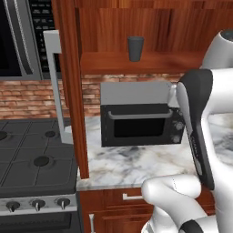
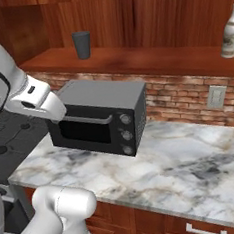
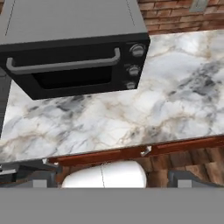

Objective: There is a bowl on the dining counter. Grab a lemon wedge from the fridge and place it in the bowl. Then get the liquor bottle and glass cup from the cabinet and place them next to the bowl.

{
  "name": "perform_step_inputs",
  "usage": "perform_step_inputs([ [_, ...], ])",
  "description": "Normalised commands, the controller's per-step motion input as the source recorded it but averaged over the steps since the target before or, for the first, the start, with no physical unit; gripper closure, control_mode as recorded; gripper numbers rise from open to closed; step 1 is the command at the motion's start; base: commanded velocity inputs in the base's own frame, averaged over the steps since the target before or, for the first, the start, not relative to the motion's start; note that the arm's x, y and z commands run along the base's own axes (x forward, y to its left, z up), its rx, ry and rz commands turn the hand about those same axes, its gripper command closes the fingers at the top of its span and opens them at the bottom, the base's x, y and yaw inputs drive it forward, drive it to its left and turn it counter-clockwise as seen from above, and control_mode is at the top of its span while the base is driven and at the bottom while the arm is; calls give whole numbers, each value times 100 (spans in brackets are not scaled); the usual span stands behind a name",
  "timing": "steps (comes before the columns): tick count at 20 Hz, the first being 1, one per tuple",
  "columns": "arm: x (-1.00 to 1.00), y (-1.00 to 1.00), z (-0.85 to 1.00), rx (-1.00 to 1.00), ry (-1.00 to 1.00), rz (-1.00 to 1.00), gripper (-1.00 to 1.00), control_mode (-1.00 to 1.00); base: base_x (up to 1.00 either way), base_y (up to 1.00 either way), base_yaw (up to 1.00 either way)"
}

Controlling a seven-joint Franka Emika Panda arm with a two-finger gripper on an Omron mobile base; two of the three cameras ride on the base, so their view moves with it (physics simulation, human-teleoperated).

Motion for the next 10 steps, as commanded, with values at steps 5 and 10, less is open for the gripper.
perform_step_inputs([
  [5, 3, -50, 46, 9, -24, 0, -100, -100, 0, 0, 0],
  [10, 30, -51, 46, 17, -21, 0, -100, -100, 0, 0, 0],
])
